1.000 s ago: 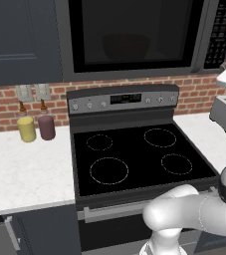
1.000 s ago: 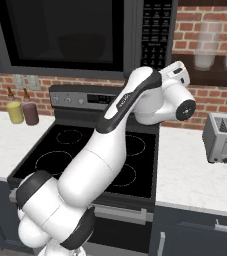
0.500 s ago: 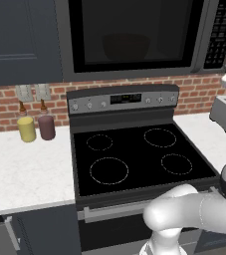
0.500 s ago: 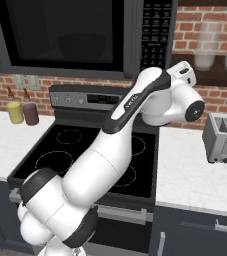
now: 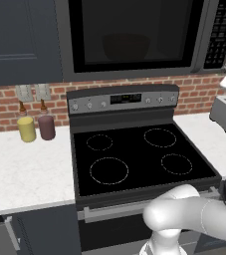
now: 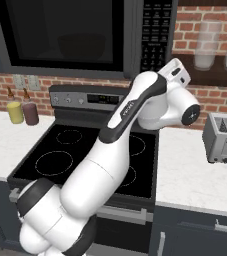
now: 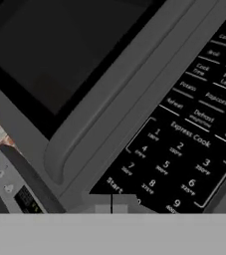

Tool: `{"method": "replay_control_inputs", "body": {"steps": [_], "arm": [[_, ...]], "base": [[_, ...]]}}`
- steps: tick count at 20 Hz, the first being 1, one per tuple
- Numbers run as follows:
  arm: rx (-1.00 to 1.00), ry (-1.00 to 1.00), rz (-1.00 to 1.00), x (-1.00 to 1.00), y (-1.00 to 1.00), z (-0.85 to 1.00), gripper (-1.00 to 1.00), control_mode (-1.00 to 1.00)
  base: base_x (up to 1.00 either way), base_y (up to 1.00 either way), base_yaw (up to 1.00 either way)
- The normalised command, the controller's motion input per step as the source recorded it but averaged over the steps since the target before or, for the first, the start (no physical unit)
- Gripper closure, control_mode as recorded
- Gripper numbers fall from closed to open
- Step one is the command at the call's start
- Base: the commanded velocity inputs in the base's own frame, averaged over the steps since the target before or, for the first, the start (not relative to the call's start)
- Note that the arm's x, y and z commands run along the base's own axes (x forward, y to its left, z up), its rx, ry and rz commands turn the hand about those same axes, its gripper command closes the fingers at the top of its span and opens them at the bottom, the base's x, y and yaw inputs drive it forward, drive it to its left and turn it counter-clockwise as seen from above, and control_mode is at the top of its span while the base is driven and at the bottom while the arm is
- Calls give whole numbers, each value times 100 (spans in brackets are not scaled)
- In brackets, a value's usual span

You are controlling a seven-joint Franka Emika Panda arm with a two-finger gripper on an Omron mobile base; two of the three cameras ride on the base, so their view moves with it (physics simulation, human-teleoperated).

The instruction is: Open the microwave, place the bowl with waffle inside the microwave, then close the microwave door and turn it on.

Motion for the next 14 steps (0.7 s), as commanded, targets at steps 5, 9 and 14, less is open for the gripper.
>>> {"method": "replay_control_inputs", "body": {"steps": [5,9,14], "arm": [[-16,0,0,21,17,-10,100,-100],[-1,0,-1,11,-11,0,100,-100],[-4,0,-3,19,-7,0,100,-100]], "base": [[0,0,0],[0,0,0],[0,0,0]]}}
